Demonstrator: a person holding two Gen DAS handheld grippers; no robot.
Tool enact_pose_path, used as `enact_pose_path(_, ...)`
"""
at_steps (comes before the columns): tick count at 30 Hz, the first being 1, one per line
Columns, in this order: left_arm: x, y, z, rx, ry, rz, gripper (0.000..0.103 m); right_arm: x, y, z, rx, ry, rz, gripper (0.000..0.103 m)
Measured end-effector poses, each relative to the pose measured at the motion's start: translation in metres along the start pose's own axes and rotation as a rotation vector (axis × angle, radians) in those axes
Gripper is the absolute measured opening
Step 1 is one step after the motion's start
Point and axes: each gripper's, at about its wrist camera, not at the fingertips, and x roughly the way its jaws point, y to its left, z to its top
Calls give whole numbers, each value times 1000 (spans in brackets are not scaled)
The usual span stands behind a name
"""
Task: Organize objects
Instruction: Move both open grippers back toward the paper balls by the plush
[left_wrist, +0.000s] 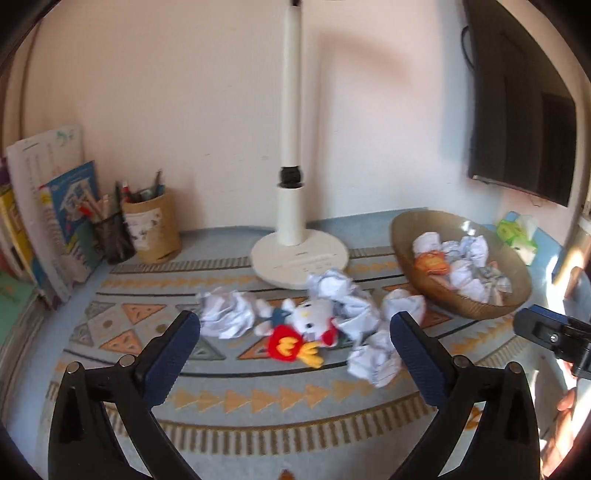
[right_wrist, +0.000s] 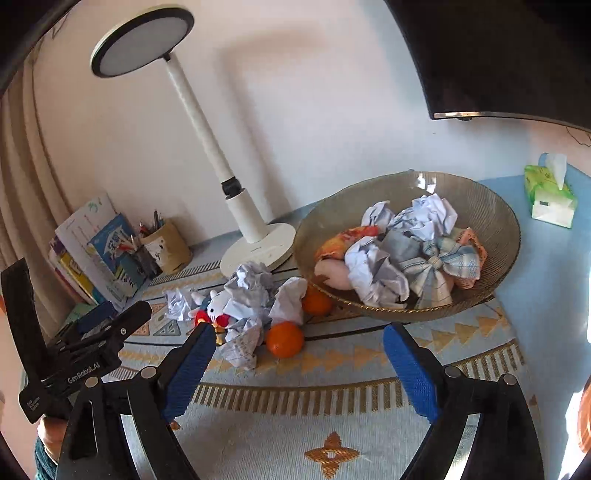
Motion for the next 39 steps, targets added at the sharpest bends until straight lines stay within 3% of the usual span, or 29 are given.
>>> enact_pose_path(1,3,14,-10,-11,29,28,102,10,8,-7,-25,20,-11,91)
enact_pose_path(4,17,58,-37,-108,116,6,102,35,19,-25,-31,81,-13,91)
enact_pose_path(8,23,88,-58,-229,96,9,102,47,26,-34,-63,94,-80,91)
enact_pose_path(12,25,97,-61,-311,89,33,102,52,33,-38,-102,116,-106,92)
enact_pose_path(20,28,110,-67,-394,120,-22,102,55,42,-41,-160,125,-158,92)
enact_pose_path(26,29,117,-69,-440,129,-22,102,55,40,-40,-147,122,-181,92)
enact_pose_path(28,29,118,-69,-443,133,-20,102,55,41,-37,-141,135,-160,92)
enact_pose_path(31,32,113,-63,-391,169,-66,102,57,34,-29,-10,254,-5,92)
enact_pose_path(32,33,111,-58,-364,187,-92,102,54,36,-24,10,254,20,92)
enact_pose_path(36,36,107,-18,-268,158,-156,102,52,64,0,-97,177,-15,92)
enact_pose_path(39,70,96,4,-172,203,-177,102,75,77,4,-164,167,-94,91)
